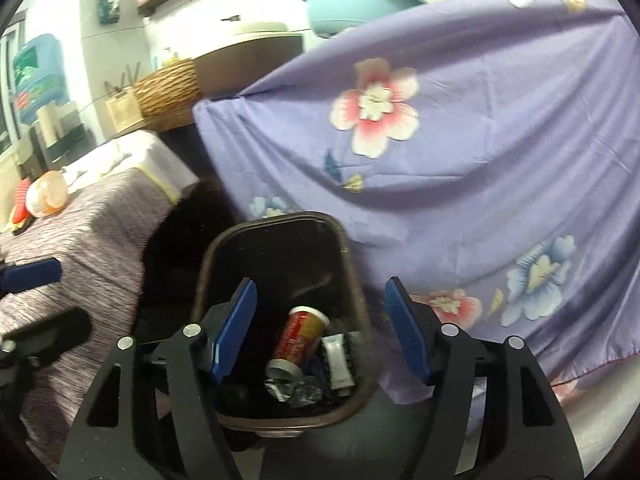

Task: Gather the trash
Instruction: 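Move both tools back to the table, right tool toward the yellow can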

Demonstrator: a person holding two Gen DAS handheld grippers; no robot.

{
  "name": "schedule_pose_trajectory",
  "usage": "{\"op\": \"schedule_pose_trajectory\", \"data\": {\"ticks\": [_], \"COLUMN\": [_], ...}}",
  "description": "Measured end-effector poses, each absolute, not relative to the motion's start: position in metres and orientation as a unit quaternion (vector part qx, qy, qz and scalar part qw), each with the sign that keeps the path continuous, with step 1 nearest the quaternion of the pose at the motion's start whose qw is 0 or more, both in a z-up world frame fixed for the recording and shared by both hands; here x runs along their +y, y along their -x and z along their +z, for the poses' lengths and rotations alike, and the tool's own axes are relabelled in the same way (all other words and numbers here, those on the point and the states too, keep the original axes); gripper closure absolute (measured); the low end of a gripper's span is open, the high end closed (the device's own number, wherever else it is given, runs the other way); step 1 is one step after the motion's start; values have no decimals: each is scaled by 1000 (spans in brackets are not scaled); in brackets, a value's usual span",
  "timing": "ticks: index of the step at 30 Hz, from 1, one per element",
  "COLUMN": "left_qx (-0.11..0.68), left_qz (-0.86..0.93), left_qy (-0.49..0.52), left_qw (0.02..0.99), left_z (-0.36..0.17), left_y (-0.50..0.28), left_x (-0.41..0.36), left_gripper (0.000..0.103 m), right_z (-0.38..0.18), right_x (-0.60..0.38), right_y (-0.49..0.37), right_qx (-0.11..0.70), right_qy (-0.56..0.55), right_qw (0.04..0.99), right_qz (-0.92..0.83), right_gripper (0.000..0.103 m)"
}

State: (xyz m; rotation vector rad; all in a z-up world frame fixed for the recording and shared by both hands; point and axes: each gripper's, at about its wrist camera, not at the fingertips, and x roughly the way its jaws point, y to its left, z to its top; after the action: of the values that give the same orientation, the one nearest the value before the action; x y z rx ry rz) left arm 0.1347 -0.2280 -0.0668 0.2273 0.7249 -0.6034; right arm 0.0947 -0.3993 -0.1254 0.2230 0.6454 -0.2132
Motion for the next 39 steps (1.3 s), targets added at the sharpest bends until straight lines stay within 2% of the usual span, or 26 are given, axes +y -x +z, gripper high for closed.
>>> {"op": "schedule_pose_trajectory", "data": {"ticks": [5, 22, 32, 39], "left_qx": [324, 318, 328, 336], "left_qz": [-260, -68, 56, 86], "left_qy": [-101, -52, -8, 8], "left_qw": [904, 944, 943, 938], "left_z": [-46, -23, -27, -31], "left_y": [-128, -122, -117, -107], "left_x": [-187, -5, 134, 191], "left_gripper": [8, 6, 6, 6], "right_z": [-115, -54, -22, -11], "right_x": [-363, -181, -18, 70], "right_y": [-106, -158, -178, -205], "right_qx": [316, 307, 301, 298], "right_qy": [-99, -23, 107, 184], "right_qw": [942, 928, 872, 837], "right_qz": [-54, 209, 372, 420], "right_gripper": [36, 35, 34, 34]}}
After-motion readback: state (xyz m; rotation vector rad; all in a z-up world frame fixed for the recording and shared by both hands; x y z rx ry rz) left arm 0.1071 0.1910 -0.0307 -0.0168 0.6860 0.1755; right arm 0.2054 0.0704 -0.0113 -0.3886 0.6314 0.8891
